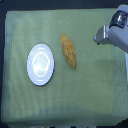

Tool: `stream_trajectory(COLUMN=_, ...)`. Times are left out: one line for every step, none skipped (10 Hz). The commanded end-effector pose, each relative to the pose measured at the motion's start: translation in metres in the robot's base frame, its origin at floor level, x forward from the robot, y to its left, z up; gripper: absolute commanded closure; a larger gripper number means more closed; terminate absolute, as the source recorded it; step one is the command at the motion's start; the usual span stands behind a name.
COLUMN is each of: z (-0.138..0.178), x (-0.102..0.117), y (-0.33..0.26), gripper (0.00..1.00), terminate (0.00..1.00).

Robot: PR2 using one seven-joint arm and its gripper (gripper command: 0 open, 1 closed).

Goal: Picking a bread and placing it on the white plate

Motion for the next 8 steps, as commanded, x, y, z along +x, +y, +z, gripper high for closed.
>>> stream_trajectory(z=-0.001, x=0.0, y=0.001, gripper=0.0, terminate=0.0)
stream_trajectory(z=-0.002, x=0.002, y=0.007, gripper=0.0, terminate=0.0)
stream_trajectory(z=-0.004, x=0.005, y=0.01, gripper=0.0, terminate=0.0)
stream_trajectory(z=-0.007, x=0.007, y=0.015, gripper=0.0, terminate=0.0)
stream_trajectory(z=-0.01, x=0.011, y=0.027, gripper=0.0, terminate=0.0)
stream_trajectory(z=-0.01, x=0.021, y=0.047, gripper=0.0, terminate=0.0)
stream_trajectory(z=-0.01, x=0.031, y=0.061, gripper=0.0, terminate=0.0)
stream_trajectory(z=-0.015, x=0.038, y=0.076, gripper=0.0, terminate=0.0)
